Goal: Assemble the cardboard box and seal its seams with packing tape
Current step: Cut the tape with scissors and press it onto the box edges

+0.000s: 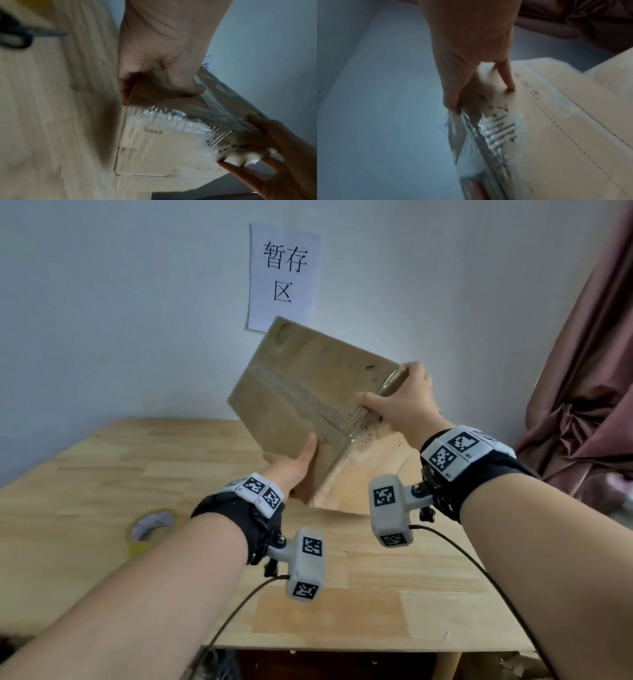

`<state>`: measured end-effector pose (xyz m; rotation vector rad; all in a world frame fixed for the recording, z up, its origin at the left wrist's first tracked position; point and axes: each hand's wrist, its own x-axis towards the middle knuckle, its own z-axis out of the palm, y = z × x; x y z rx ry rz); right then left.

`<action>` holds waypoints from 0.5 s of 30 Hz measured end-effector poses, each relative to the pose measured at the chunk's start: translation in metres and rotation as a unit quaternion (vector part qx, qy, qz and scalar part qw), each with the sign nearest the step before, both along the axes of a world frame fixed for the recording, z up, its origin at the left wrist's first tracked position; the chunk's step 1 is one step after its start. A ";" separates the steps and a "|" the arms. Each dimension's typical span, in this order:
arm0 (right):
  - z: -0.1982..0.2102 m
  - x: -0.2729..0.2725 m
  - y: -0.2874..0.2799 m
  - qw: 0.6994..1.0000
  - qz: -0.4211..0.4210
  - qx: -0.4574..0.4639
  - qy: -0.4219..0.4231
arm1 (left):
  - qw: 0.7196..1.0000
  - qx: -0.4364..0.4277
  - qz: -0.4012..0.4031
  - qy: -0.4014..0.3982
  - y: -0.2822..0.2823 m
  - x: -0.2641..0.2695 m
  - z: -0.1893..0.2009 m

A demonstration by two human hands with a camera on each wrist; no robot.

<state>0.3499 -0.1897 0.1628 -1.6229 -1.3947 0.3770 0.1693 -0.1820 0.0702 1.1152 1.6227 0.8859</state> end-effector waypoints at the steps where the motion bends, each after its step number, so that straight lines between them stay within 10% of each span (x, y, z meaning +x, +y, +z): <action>1: -0.002 0.003 0.000 1.000 0.018 -0.002 -0.026 | 0.999 -0.020 -0.025 -0.006 0.005 0.004 -0.014; 6: -0.037 0.026 -0.003 0.985 0.053 -0.060 -0.155 | 0.978 -0.107 -0.174 0.044 -0.014 0.017 -0.041; 15: -0.081 0.046 0.006 0.964 -0.008 -0.090 -0.250 | 0.960 0.168 -0.062 0.216 0.014 -0.021 0.000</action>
